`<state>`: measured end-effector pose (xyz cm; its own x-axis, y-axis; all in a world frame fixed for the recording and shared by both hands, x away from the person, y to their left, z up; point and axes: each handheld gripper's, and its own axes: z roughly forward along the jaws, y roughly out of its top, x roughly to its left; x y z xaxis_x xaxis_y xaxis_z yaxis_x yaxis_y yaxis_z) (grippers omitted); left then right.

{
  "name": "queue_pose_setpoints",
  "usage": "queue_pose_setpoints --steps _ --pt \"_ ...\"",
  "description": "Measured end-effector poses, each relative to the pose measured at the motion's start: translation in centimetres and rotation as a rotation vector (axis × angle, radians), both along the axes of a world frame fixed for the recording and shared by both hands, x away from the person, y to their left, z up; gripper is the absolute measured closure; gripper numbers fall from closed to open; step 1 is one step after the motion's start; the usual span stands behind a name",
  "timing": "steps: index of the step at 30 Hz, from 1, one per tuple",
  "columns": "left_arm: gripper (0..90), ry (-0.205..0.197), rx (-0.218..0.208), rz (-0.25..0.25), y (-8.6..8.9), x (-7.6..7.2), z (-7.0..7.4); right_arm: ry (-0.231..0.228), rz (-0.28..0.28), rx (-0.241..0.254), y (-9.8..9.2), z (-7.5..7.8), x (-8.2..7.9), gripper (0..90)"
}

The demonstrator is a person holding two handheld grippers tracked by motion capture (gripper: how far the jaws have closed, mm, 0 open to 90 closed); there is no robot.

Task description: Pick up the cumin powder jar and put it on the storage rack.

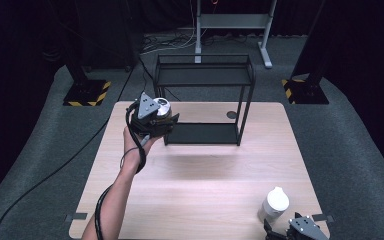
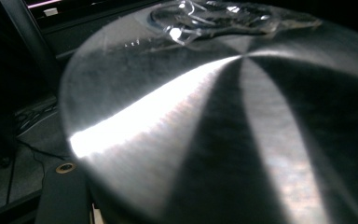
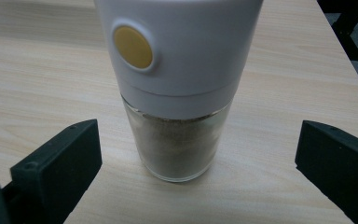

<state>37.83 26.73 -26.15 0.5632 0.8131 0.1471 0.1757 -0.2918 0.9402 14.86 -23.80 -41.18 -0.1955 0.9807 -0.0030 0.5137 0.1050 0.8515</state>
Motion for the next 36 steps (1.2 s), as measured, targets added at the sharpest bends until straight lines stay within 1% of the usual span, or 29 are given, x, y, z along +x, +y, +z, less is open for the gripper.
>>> queue_pose_setpoints --steps 6,9,11,18,27,33,36 --pt "30.7 -0.013 0.006 -0.002 -0.2 0.5 0.9 0.004 -0.002 0.000 0.0 0.0 0.0 0.0" --pt "30.7 -0.015 0.001 -0.002 -0.1 0.9 1.3 0.003 -0.002 0.001 -0.1 0.0 0.0 0.0" --pt "30.7 -0.012 -0.007 -0.007 0.0 1.1 1.6 0.002 -0.003 0.001 -0.1 0.0 0.0 0.0" --pt "30.7 -0.007 -0.014 -0.022 0.2 2.0 2.5 0.000 -0.003 0.002 -0.1 0.0 -0.1 0.0" --pt "30.7 0.015 -0.036 -0.052 0.6 3.3 4.0 0.004 -0.002 0.001 -0.2 0.1 0.0 0.0" --pt "30.7 -0.002 -0.041 -0.056 0.5 3.6 5.1 0.005 -0.002 0.002 -0.2 0.1 0.0 0.0" --pt "30.7 -0.002 -0.048 -0.059 0.6 3.9 5.7 0.005 -0.001 0.002 -0.2 0.0 0.0 0.0"
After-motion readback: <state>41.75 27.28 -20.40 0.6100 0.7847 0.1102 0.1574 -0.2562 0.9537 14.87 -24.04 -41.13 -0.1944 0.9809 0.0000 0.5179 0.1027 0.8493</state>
